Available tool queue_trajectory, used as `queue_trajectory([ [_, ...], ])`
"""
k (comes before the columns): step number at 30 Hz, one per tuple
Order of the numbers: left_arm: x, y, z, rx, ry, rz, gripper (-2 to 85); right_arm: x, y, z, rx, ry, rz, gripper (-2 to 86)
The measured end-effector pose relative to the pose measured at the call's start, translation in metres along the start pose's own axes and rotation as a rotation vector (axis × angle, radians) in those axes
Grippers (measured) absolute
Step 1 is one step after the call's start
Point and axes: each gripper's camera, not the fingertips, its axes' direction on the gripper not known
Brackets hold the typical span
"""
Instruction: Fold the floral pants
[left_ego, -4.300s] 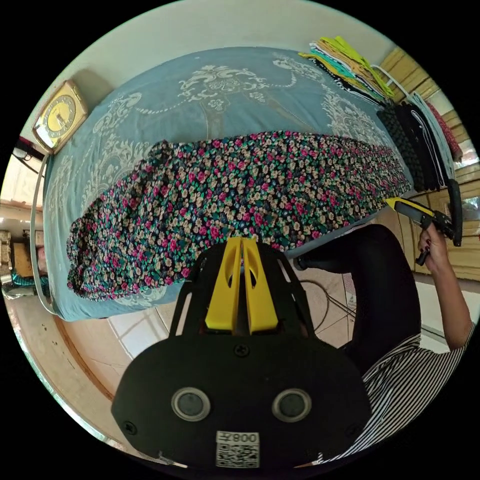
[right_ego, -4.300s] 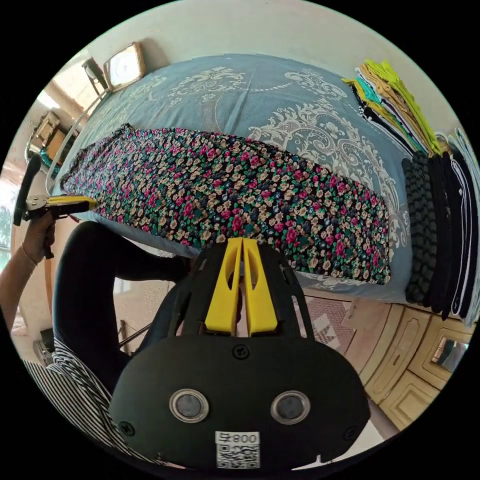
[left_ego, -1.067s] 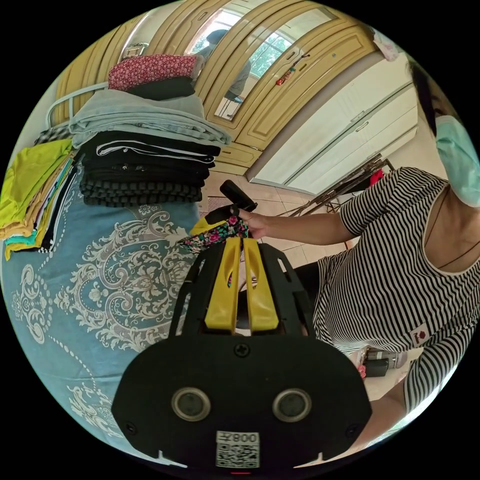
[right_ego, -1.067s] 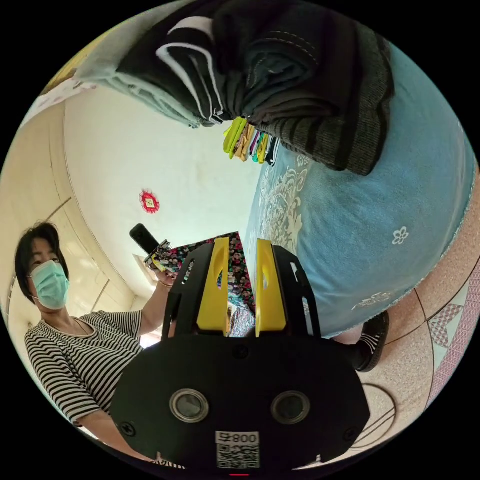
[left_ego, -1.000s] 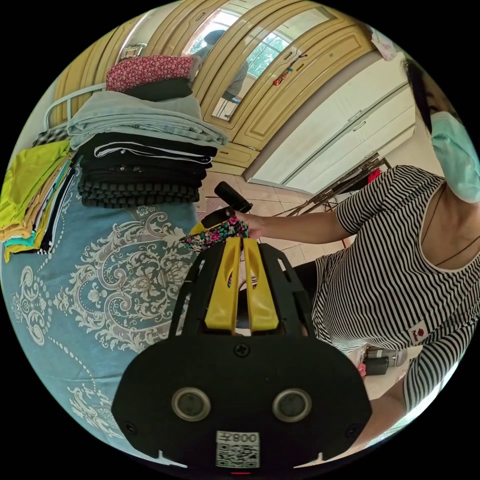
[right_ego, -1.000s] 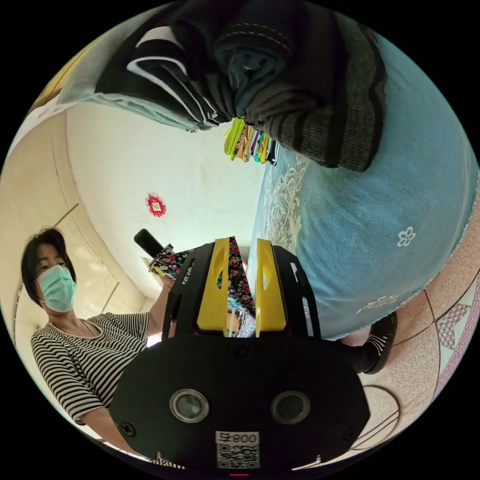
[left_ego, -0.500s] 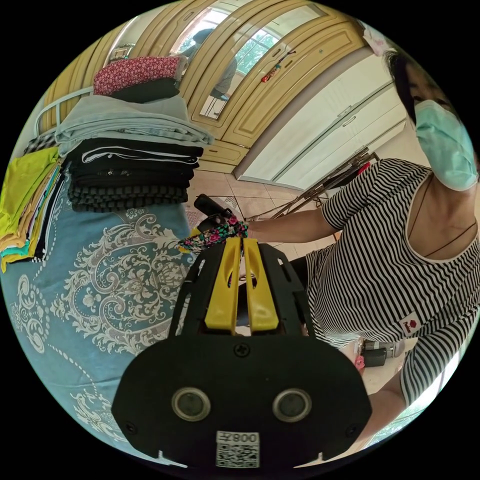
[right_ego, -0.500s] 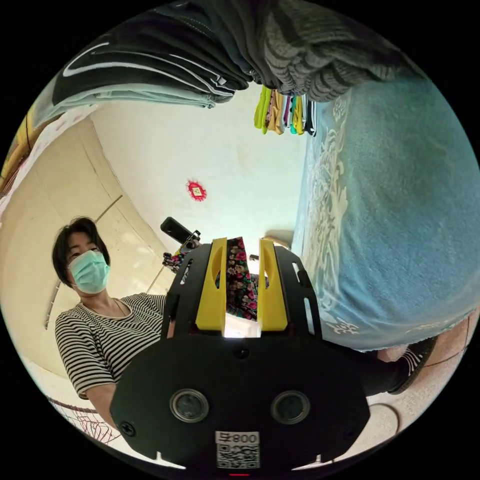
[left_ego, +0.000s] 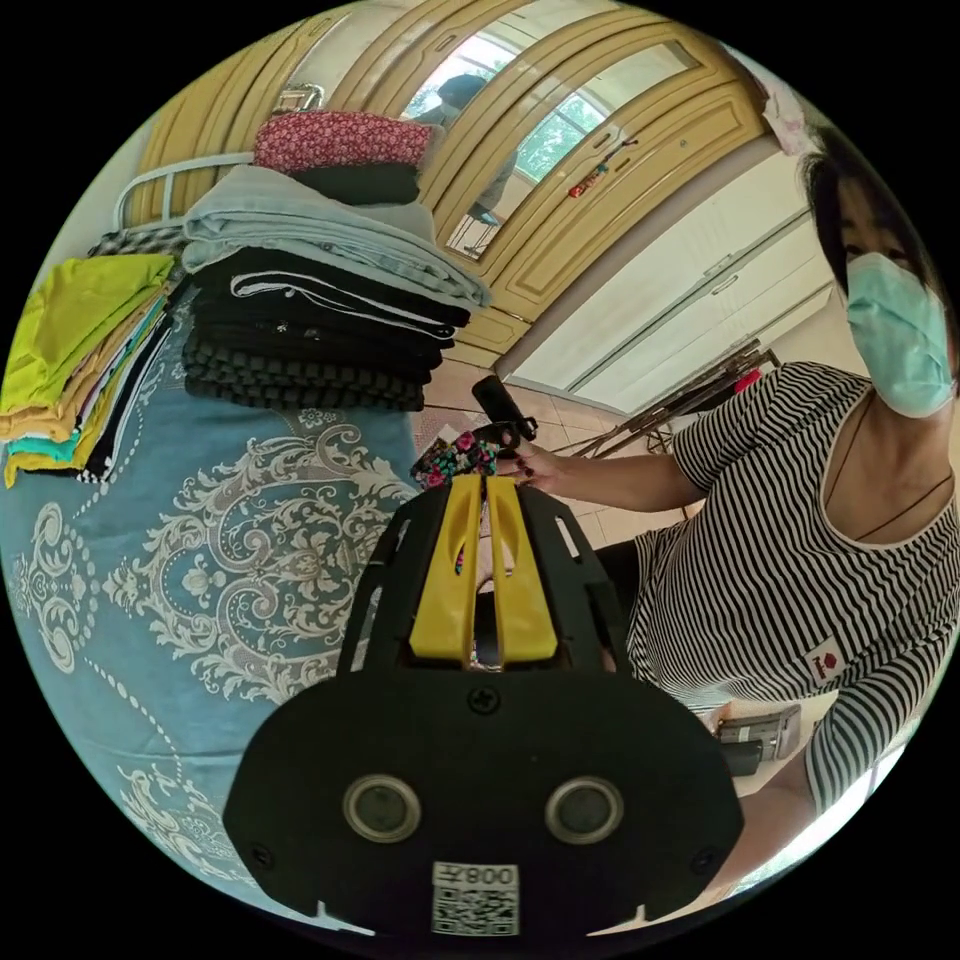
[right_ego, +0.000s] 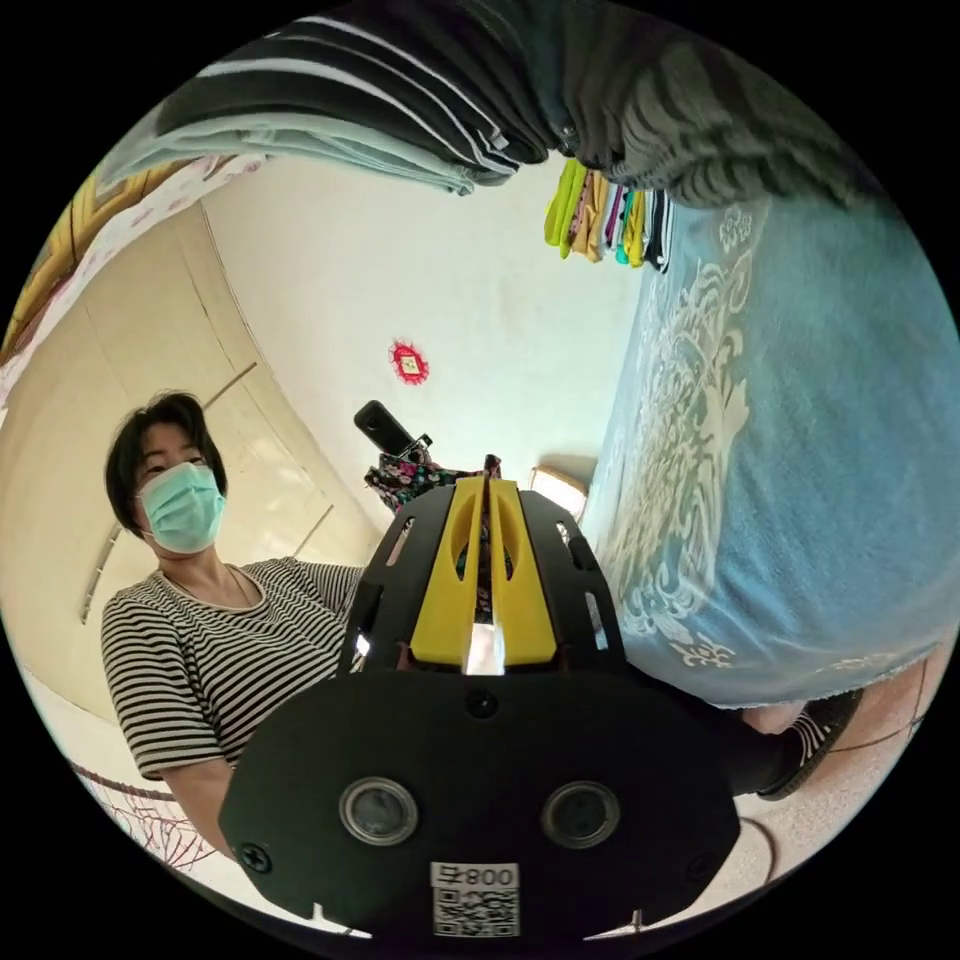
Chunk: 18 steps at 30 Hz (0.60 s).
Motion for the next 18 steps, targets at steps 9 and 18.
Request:
queue_trajectory([
  [9, -0.128, 0.008, 0.039, 0.022, -0.09, -0.345, 1.1, -0.008, 0.018, -0.012, 0.12, 0.309, 0.067, 1.1],
  [18, -0.188, 0.022, 0.077, -0.007, -0.13, -0.47, 1.3, -0.002, 0.009, 0.007, 0.122, 0.535, 0.171, 4.5],
])
